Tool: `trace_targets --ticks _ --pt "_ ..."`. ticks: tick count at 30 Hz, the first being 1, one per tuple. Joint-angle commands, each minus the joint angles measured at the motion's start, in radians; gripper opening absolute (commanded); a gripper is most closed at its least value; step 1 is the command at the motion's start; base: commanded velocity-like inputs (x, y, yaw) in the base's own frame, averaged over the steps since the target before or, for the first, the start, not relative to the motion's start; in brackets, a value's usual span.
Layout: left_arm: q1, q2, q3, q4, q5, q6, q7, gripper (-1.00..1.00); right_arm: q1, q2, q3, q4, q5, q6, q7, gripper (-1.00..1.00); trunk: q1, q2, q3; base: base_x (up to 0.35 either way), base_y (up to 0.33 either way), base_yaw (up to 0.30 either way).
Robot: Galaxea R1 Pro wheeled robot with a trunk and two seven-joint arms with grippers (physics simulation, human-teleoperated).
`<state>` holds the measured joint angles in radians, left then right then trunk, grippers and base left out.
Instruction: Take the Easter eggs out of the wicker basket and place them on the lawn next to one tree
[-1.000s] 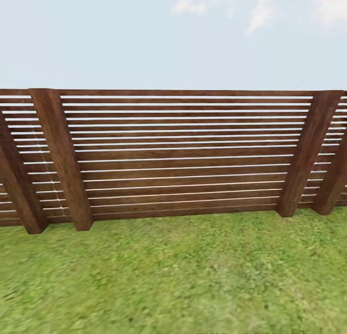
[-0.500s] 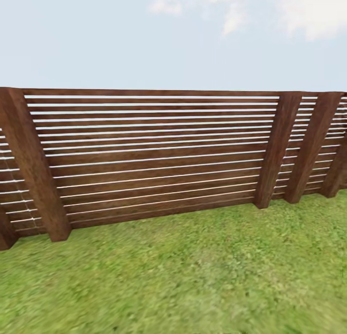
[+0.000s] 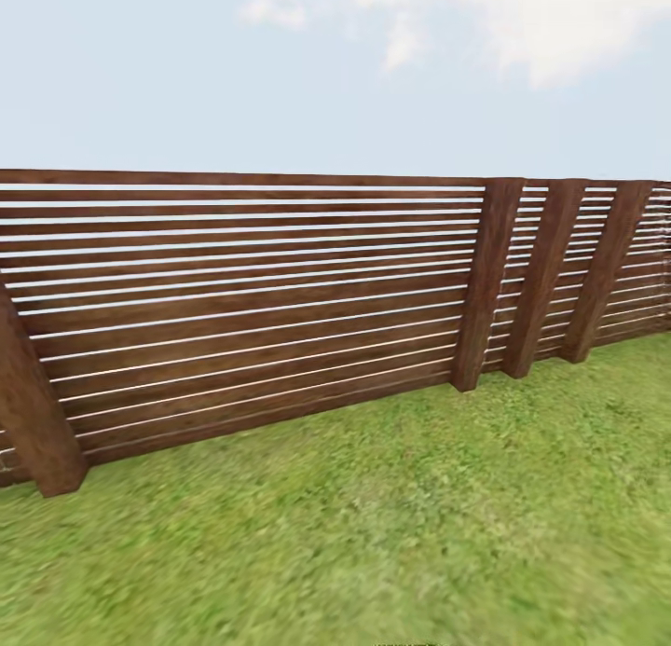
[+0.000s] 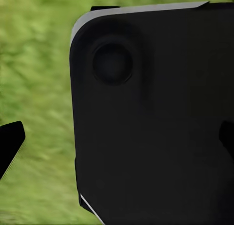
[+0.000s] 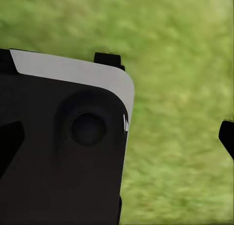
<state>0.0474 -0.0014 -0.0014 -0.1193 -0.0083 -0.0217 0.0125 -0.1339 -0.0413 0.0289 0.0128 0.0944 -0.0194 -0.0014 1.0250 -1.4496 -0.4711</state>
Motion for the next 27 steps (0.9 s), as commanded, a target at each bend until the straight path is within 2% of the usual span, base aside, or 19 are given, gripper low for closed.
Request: trace_targets --ticks 1,27 --pt "0.001 0.0 0.0 -0.002 -0.001 -0.001 0.001 1.0 -0.001 0.0 0.002 0.001 0.01 -0.002 0.0 1.0 0.0 0.0 -0.001 0.0 0.0 -0.27" --pt "0.001 0.0 0.0 -0.002 -0.001 -0.001 0.001 1.0 -0.001 0.001 0.003 0.002 0.01 -0.001 0.0 1.0 0.0 0.0 -0.001 0.0 0.0 -0.27"
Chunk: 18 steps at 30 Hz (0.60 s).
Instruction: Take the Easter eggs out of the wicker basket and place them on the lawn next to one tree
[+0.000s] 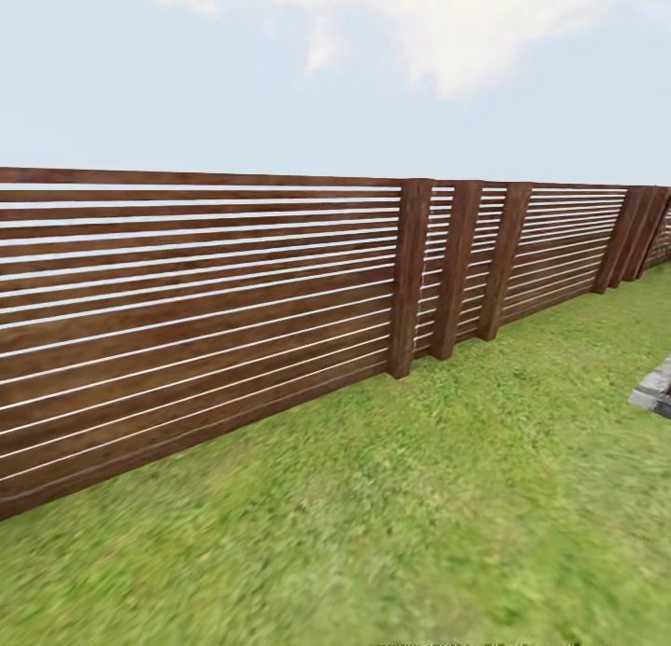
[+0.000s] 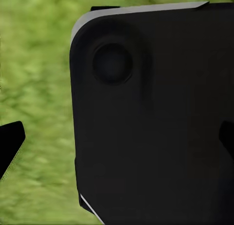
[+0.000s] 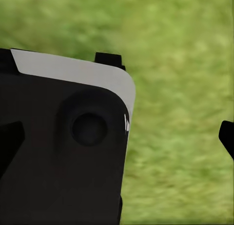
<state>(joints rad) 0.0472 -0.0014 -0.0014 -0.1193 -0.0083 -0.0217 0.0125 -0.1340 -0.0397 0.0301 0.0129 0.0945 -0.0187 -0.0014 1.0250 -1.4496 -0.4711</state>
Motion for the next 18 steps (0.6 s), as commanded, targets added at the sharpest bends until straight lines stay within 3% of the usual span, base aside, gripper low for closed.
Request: trace_targets --ticks 1,18 --pt "0.001 0.0 0.0 -0.002 -0.001 -0.001 0.001 1.0 -0.001 0.0 0.002 0.001 0.01 -0.002 0.0 1.0 0.0 0.0 -0.001 0.0 0.0 -0.27" --pt "0.001 0.0 0.0 -0.002 -0.001 -0.001 0.002 1.0 -0.001 0.0 0.001 0.001 0.01 -0.002 0.0 1.0 0.0 0.0 -0.001 0.0 0.0 -0.27"
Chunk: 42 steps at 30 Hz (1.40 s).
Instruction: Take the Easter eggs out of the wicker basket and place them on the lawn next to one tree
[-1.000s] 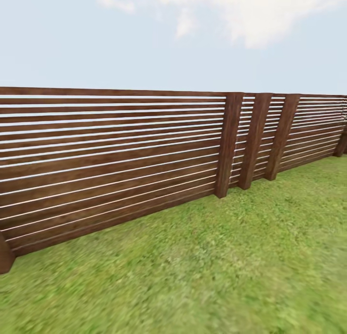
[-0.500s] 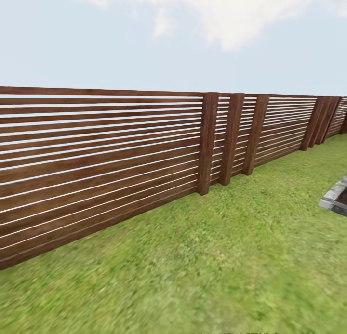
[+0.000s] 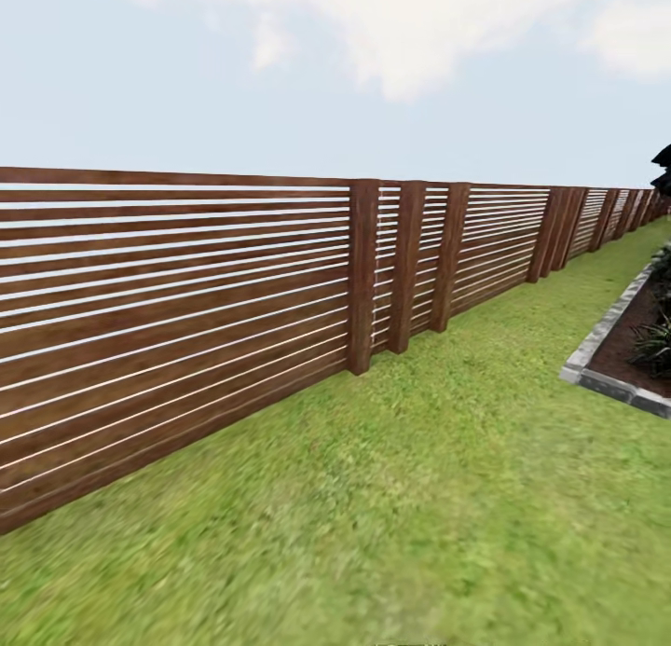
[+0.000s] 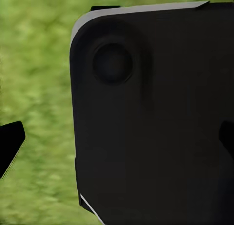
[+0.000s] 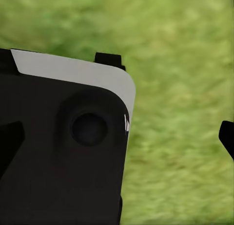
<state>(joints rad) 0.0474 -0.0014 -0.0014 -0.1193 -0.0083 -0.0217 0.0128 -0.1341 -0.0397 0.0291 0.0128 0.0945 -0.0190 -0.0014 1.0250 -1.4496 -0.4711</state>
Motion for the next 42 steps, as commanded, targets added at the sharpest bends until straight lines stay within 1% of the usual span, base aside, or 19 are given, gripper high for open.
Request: trace_targets --ticks 1,42 --pt "0.001 0.0 0.0 -0.002 -0.001 -0.001 0.001 1.0 -0.001 0.0 0.002 0.002 0.01 -0.002 0.0 1.0 0.0 0.0 -0.001 0.0 0.0 -0.27" --pt "0.001 -0.001 0.0 -0.002 -0.001 -0.001 0.001 1.0 -0.001 0.0 0.002 0.001 0.01 -0.001 0.0 1.0 0.0 0.0 -0.001 0.0 0.0 -0.27"
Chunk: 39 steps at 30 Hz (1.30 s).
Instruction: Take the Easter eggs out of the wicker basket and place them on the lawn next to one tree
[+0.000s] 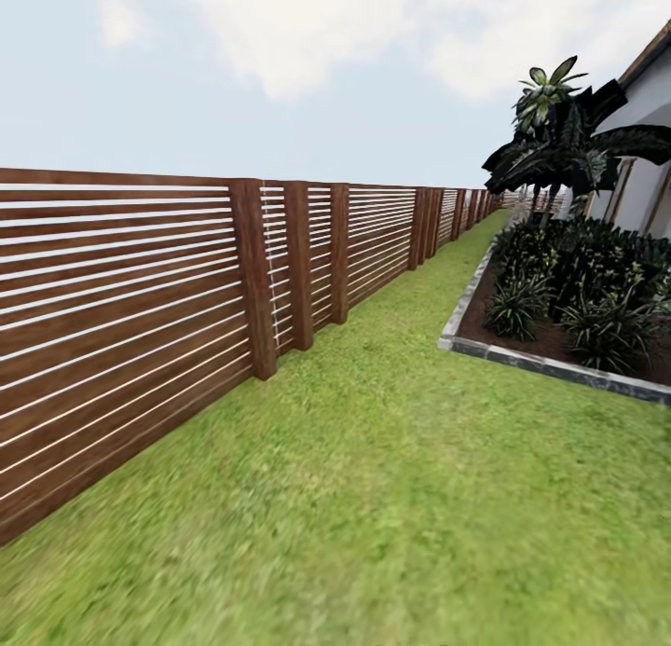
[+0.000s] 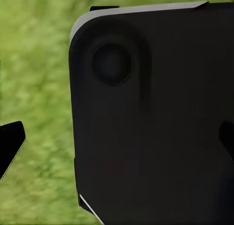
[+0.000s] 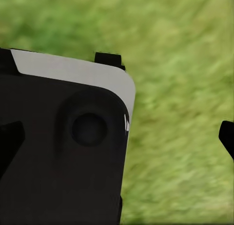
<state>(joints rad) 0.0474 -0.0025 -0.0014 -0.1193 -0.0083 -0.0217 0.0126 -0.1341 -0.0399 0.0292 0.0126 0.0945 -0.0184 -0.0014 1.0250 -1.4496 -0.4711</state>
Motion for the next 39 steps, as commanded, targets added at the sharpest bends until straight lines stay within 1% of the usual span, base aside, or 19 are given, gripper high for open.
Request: trace_targets --ticks 1,34,37,39 --pt "0.001 0.0 0.0 -0.002 -0.001 -0.001 0.002 1.0 -0.001 0.0 0.002 0.001 0.01 -0.002 0.0 1.0 0.0 0.0 -0.001 0.0 0.0 -0.27" --pt "0.0 0.0 -0.001 -0.001 -0.002 -0.001 0.001 1.0 -0.001 0.0 0.003 0.002 0.01 -0.002 0.0 1.0 0.0 0.0 -0.001 0.0 0.0 -0.27" --pt "0.001 0.002 -0.004 0.005 -0.004 0.002 0.002 1.0 -0.001 0.0 0.003 0.002 0.01 -0.002 0.0 1.0 0.0 0.0 -0.001 0.0 0.0 -0.27" --pt "0.001 0.003 -0.004 0.031 -0.004 0.004 0.002 1.0 -0.001 0.0 0.002 0.002 0.01 -0.002 0.0 1.0 0.0 0.0 -0.001 0.0 0.0 -0.27"
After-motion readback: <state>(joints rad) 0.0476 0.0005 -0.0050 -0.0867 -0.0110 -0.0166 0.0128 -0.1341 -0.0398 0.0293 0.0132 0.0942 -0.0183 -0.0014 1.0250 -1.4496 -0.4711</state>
